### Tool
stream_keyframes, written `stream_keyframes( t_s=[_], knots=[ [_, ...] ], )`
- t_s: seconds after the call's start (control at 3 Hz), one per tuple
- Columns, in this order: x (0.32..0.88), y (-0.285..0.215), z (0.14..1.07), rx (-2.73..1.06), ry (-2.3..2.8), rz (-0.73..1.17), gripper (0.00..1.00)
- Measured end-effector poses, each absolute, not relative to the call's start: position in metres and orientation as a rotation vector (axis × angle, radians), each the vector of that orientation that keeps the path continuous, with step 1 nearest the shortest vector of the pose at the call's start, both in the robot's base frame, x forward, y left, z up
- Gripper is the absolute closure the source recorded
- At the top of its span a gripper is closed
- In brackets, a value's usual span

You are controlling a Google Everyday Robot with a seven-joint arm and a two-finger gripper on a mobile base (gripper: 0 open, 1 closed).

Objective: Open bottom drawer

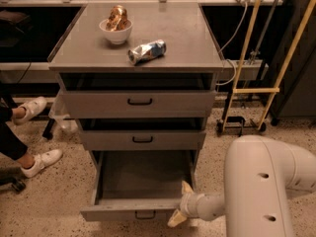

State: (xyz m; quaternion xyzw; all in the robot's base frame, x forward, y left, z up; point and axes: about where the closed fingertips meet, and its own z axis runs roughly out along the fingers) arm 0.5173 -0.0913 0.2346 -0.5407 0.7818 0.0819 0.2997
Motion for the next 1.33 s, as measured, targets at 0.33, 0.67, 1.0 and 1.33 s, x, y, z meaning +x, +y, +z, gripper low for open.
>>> stream_keyframes(
  t_s=[0.33,0.67,1.0,1.33],
  knots=[
    [0.498,-0.105,0.298,-1.411,2.129,0.214,0.00],
    [0.455,-0.120,0.356,-1.350,2.223,0.257,0.00],
    [0.421,-0.124,0.413,-1.282,2.272,0.265,0.00],
    [0.406,-0.121,0.476,-1.223,2.236,0.224,0.00]
  ],
)
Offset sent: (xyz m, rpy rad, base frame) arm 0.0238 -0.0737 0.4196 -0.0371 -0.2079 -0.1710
